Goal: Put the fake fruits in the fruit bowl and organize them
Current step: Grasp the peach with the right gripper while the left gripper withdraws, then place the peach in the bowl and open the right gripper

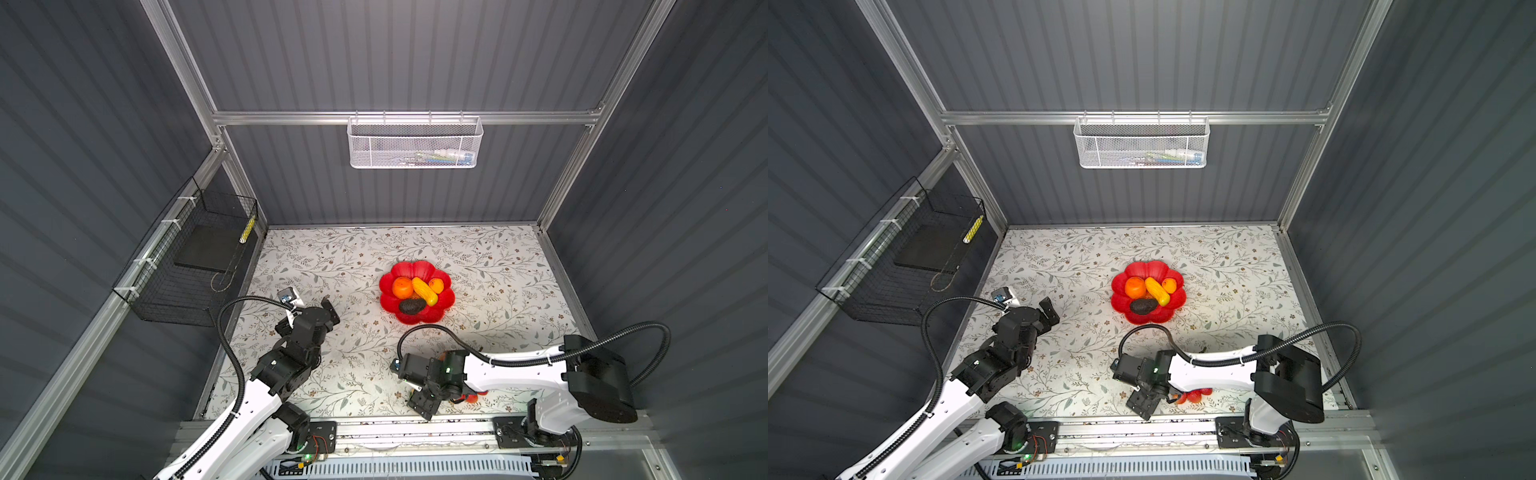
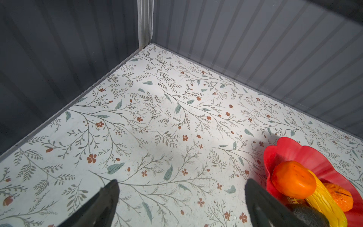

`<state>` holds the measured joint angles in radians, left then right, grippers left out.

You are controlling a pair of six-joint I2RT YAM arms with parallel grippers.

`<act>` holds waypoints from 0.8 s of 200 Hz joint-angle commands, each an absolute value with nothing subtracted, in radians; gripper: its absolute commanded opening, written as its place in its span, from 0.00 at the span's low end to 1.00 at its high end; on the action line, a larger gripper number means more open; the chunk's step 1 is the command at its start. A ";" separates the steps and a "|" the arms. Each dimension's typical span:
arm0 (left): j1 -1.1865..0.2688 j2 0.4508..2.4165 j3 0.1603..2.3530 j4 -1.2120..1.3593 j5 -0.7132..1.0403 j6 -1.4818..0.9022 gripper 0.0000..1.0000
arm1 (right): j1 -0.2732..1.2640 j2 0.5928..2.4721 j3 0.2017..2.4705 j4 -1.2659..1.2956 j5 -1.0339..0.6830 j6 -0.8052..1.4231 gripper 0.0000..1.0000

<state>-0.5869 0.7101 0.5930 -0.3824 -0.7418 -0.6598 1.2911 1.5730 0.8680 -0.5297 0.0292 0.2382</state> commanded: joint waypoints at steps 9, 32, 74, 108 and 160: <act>-0.580 0.702 0.588 -0.417 -0.777 -0.680 1.00 | 1.295 1.600 0.902 -0.533 0.054 0.216 0.65; -0.580 0.701 0.590 -0.419 -0.783 -0.684 1.00 | 1.293 1.597 0.918 -0.544 0.062 0.223 0.47; -0.580 0.703 0.605 -0.424 -0.787 -0.699 1.00 | 1.145 1.466 1.096 -0.717 0.030 0.239 0.40; -0.580 0.686 0.606 -0.422 -0.751 -0.715 1.00 | 0.892 1.423 1.213 -0.766 0.084 0.222 0.40; -0.580 0.644 0.614 -0.487 -0.738 -0.736 1.00 | 0.703 1.617 1.359 -0.666 0.078 0.210 0.40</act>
